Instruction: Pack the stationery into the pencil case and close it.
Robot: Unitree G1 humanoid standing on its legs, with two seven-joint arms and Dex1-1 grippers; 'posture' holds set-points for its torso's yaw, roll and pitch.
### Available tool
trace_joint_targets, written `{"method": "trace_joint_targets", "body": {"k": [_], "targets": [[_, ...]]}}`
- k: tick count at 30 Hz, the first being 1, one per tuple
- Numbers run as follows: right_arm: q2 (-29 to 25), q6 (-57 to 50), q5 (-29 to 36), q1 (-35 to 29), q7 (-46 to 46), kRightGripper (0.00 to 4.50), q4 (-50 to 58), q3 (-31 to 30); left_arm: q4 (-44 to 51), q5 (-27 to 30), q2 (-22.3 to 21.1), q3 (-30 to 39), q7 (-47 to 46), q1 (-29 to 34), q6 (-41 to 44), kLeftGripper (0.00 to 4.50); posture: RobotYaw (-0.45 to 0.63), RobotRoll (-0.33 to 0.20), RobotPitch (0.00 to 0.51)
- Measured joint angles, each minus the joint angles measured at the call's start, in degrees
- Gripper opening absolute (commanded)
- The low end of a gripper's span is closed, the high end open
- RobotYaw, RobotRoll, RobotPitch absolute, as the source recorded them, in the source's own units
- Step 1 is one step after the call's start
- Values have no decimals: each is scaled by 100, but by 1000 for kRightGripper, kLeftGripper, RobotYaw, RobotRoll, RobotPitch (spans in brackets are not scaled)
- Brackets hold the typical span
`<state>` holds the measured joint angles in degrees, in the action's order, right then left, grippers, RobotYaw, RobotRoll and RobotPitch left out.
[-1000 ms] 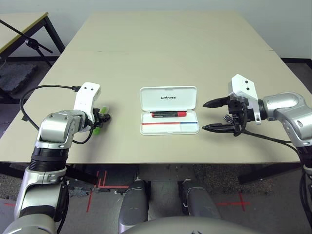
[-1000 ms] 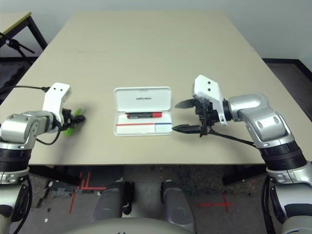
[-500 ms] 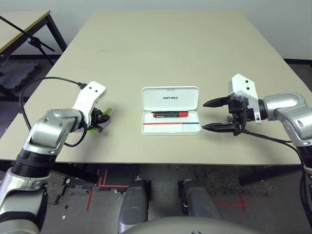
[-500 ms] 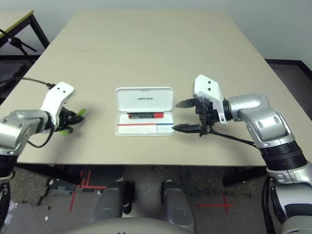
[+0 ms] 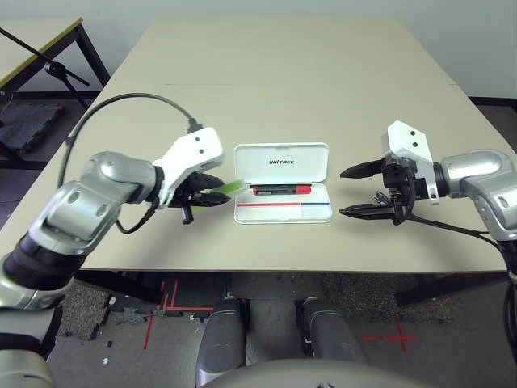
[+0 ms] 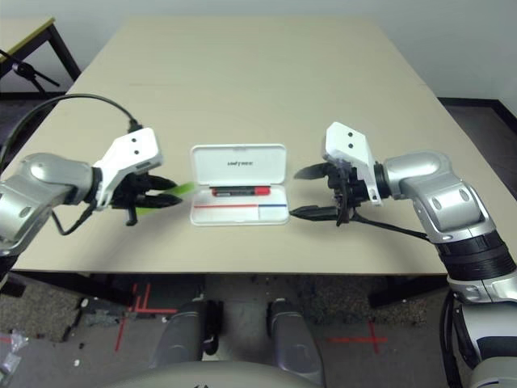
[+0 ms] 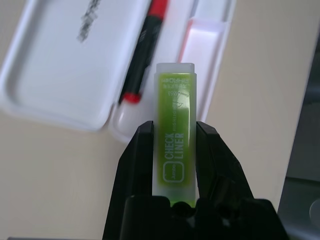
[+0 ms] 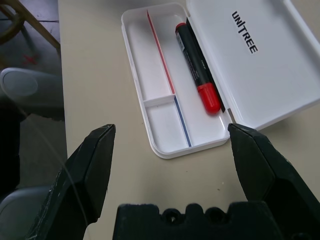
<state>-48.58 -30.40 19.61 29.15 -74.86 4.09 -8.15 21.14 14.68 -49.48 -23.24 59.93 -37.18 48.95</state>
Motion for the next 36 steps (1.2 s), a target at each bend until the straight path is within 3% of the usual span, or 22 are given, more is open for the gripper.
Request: {"method": "trace_joint_targets", "body": {"k": [7, 17, 26, 35, 36], "targets": [[-68, -51, -1, -32, 5, 4500, 37, 16, -419, -336, 615, -619, 217, -575, -325, 1071, -63, 0, 88], [-180, -136, 25, -171, 157, 4500, 245, 91, -1036, -739, 1323, -1057, 283, -723, -571, 1071, -108, 0, 79], [-235, -210, 54, -259, 271, 4500, 287, 140, -1566, -1153, 1560, -1171, 278, -722, -854, 1071, -117, 0, 75], [-235, -194, 44, -258, 307, 4500, 293, 138, -1497, -1245, 1483, -1173, 453, -627, -845, 1071, -108, 0, 76], [-235, -188, 42, -258, 309, 4500, 289, 138, -1471, -1244, 1452, -1173, 497, -609, -831, 1421, -104, 0, 76]]}}
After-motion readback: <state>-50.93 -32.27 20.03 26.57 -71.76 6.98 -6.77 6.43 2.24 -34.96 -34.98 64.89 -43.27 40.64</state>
